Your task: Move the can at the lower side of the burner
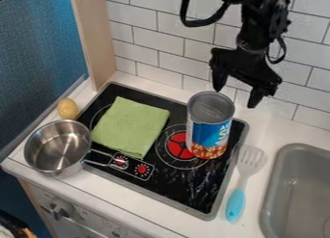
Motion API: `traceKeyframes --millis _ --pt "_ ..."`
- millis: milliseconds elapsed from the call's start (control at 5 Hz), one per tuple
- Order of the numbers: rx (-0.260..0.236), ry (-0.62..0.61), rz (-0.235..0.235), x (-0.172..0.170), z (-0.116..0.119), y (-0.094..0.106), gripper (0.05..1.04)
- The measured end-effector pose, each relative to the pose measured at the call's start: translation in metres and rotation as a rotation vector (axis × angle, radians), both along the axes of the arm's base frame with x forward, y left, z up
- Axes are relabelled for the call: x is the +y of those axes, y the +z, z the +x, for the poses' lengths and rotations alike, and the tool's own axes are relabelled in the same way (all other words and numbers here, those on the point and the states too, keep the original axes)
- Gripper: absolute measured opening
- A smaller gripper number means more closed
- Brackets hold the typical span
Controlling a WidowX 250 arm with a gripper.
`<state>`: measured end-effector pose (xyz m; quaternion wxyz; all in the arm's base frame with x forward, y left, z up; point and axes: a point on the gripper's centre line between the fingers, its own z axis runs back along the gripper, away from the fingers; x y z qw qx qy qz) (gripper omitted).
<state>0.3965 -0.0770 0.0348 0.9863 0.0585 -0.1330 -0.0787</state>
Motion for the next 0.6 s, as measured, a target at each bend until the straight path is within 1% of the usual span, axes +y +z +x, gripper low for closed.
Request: traceKeyframes --millis 200,400,600 --pt "-0.005 -0.107 0.017 0.006 0.004 0.000 1.000" --pt "0.040 -0.161 0.038 0.007 0.000 -0.011 1.000" --pt "0.071 -0.200 0.052 0.008 -0.004 -0.012 1.000"
